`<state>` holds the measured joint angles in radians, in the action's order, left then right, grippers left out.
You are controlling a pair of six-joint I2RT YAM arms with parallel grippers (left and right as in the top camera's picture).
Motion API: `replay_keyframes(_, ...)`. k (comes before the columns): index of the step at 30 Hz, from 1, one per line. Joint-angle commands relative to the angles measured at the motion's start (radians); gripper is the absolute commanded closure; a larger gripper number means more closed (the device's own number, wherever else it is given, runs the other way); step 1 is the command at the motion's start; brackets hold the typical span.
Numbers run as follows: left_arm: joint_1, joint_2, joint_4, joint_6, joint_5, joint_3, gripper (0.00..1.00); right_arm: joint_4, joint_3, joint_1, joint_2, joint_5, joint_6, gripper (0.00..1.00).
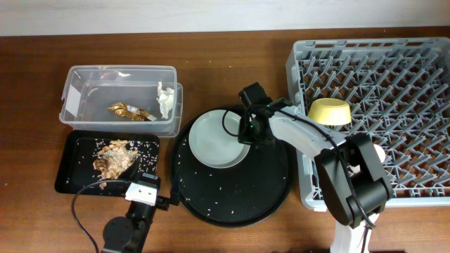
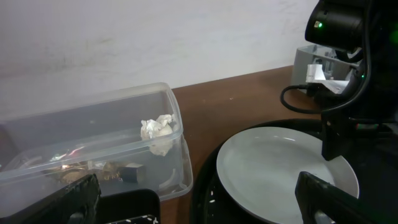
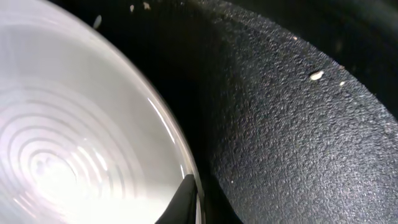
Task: Sort waste into correct bins and load items into the dishwasher rack
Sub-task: 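Grasp the grey plate edge with the right gripper, then lift the grey plate and stand it upright in the rack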
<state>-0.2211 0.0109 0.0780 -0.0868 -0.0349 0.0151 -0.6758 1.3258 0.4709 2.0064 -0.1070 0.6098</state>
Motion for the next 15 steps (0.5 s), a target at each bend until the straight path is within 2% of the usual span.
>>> replay_keyframes(1,0.006,-0.005,0.001,-0.013,-0.011,-0.006,0.01,-0.064,-0.007,-0.019,-0.026,0.029,0.008,0.96)
replay_keyframes(3,0.006,-0.005,0.001,-0.013,-0.011,-0.006,0.0,-0.097,-0.005,-0.045,-0.102,0.081,-0.003,0.96)
replay_keyframes(6,0.006,-0.005,0.001,-0.013,-0.011,-0.006,0.0,-0.121,-0.005,-0.118,-0.409,0.219,-0.172,0.96)
replay_keyframes(7,0.006,-0.005,0.0,-0.013,-0.011,-0.006,0.0,-0.122,-0.005,-0.138,-0.52,0.305,-0.244,0.96)
replay_keyframes(9,0.006,-0.005,0.001,-0.013,-0.011,-0.006,0.01,-0.13,-0.005,-0.175,-0.695,0.578,-0.285,0.96)
replay_keyframes(12,0.006,-0.005,0.001,-0.013,-0.011,-0.006,0.0,-0.129,-0.005,-0.239,-0.829,0.933,-0.31,0.96)
replay_keyframes(15,0.006,-0.005,0.0,-0.013,-0.011,-0.006,0.0,-0.121,-0.005,-0.328,-0.82,1.18,-0.326,0.96)
